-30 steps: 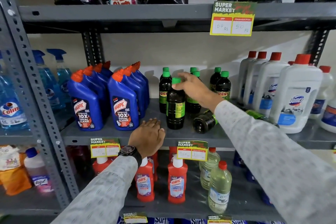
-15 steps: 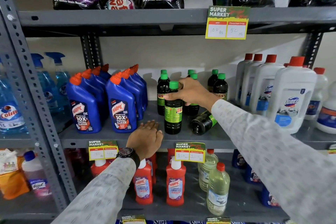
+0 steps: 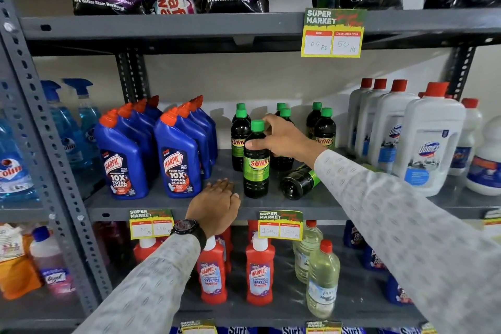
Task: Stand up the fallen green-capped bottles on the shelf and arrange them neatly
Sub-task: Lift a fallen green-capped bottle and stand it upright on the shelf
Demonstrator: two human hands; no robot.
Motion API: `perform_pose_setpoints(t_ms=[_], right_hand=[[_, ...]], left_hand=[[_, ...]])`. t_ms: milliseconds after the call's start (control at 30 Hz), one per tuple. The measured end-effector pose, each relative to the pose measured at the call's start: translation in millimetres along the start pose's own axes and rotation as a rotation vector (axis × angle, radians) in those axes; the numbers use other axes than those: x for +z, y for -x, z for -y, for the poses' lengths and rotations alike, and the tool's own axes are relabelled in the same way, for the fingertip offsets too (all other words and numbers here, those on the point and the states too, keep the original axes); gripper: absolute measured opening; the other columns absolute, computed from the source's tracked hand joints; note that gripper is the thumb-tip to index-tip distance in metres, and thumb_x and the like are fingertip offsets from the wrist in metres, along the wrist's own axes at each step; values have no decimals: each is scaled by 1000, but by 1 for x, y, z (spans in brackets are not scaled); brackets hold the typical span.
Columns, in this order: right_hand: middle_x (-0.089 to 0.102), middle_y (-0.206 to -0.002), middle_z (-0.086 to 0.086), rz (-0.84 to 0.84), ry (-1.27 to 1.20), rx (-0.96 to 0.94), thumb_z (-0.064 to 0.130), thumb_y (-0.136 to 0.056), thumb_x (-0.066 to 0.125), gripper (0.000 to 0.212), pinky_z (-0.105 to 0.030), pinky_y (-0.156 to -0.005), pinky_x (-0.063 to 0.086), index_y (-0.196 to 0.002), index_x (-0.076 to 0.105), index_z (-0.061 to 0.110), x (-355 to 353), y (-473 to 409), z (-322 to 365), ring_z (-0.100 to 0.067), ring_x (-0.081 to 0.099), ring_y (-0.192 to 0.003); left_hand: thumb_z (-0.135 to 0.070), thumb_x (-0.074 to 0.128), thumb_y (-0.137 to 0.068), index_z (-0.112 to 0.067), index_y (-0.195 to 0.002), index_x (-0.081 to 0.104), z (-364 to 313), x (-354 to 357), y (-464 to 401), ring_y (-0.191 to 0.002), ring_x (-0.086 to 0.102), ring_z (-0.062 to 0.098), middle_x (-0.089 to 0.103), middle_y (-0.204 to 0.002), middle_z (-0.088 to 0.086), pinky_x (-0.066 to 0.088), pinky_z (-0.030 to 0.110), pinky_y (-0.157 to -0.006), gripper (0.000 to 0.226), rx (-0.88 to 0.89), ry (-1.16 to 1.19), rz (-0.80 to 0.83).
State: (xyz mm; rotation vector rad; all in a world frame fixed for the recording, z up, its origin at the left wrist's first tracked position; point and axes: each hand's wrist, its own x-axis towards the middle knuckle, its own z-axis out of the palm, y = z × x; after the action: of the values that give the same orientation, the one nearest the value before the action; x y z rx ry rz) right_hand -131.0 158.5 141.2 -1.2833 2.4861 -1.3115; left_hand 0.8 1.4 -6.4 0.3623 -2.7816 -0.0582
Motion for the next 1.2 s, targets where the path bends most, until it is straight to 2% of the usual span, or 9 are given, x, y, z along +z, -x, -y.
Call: perform_pose_setpoints(t_ms=[133,267,433,633,733,833,933,1033,1200], right_hand=[[64,-102,10,27,-43,24,34,-87,83,44,-34,-79,53,-121,60,19,-1,2,-1,-11,63,-95],[69,-121,-3,64,-159,93,16,-90,77,44,-52,-98,58,-131,61,17,-2,1,-4,-27,65,-118],[69,-115,-2,-17,-67,74,25,-86,84,42,-49,-86,64,-121,61,16,3,2,-5,-25,68,-109],[62,-132,-2,-67,-54,104,54,-87,77,70,-37,-75,61,-141,56,14,-10,12,-3,-24,63,-114],[73,-113,-15,-286,42,226,54,-91,72,52,-36,-67,63,-111,70,6,-31,15,-15,-28,74,-89],[70,-93,-8,-257,136,436,51,-91,72,41,-33,-60,61,-87,61,12,-43,28,-36,-24,69,-71],[66,-112,-12,-171,153,609,55,-89,72,51,-45,-81,64,-108,61,9,-41,38,-55,-33,69,-92],[58,-134,-20,-91,73,776,60,-87,74,78,-45,-74,64,-143,51,12,-30,43,-65,-41,67,-104],[56,-99,-15,-152,-332,898,37,-88,82,55,-41,-57,61,-126,53,10,-19,46,-72,-38,68,-104]], left_hand=[[-45,12,-97,-8,-152,38,1,1,0,-150,31,20,37,-162,10,17,37,-125,71,1,-14,-2],[-43,12,-97,-6,-152,38,1,2,-1,-150,31,21,37,-161,12,18,37,-125,71,6,-21,-8],[-43,12,-97,-7,-152,39,3,4,-2,-150,32,22,39,-160,13,19,38,-125,71,8,-20,-10],[-44,10,-97,-6,-153,36,3,4,-3,-151,30,22,36,-162,12,18,39,-126,72,5,-15,9],[-44,9,-96,-6,-153,36,4,5,-4,-151,30,22,36,-162,12,19,40,-125,73,8,-25,13],[-45,10,-96,-7,-153,36,4,6,-4,-150,31,23,37,-161,12,20,41,-125,73,5,-15,10],[-46,9,-96,-7,-154,35,3,5,-4,-151,30,23,35,-162,13,19,40,-125,75,9,-4,12],[-46,7,-95,-7,-154,35,4,4,-3,-151,29,23,35,-162,13,19,39,-125,76,12,-8,11],[-51,-3,-89,-7,-154,34,5,5,-4,-151,29,24,34,-162,13,19,40,-125,87,20,-17,17]])
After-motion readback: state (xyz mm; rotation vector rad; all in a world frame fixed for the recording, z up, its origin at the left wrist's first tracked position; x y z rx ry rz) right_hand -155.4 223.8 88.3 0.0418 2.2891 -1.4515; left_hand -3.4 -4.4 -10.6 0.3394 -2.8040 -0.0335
